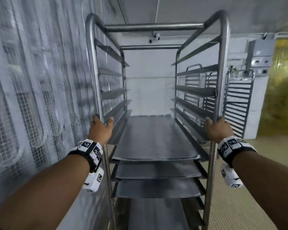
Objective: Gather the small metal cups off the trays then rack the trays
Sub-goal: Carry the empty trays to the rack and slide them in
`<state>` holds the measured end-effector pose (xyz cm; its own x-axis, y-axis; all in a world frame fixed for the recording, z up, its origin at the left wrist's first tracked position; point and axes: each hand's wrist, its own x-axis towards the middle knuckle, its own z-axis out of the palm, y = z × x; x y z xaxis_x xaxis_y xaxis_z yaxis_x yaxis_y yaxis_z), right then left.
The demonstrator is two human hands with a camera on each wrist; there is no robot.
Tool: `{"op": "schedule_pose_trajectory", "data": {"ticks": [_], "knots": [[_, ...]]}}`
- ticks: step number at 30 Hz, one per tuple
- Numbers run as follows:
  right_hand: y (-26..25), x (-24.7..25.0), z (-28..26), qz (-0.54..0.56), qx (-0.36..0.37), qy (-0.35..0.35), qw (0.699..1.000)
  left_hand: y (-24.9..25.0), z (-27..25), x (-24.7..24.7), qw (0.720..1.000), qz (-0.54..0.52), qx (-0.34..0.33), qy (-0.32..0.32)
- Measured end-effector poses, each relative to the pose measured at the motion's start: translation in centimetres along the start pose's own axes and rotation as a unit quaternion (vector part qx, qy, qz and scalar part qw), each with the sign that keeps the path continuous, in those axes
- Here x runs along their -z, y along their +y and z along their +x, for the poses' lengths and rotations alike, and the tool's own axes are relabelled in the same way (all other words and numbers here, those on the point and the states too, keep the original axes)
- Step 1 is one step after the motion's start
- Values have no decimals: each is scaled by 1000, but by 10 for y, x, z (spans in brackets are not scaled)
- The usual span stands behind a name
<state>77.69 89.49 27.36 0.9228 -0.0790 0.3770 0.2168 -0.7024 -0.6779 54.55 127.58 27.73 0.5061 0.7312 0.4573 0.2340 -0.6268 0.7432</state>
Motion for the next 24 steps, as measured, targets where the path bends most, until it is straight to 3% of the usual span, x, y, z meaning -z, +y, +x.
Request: {"op": "schedule_pose_trajectory", "data": {"ticks": [6,13,20,24], "knots": [[-18,8,17,73,3,30,997,28,14,0,999,-27,19,28],[-5,-17,23,151,32,67,986,11,22,-20,997,-37,19,70],[12,-30,29,147,108,121,976,-6,30,-40,980,-19,-39,196],[21,-39,37,157,114,136,972,-16,35,-48,971,-20,-57,231]]}}
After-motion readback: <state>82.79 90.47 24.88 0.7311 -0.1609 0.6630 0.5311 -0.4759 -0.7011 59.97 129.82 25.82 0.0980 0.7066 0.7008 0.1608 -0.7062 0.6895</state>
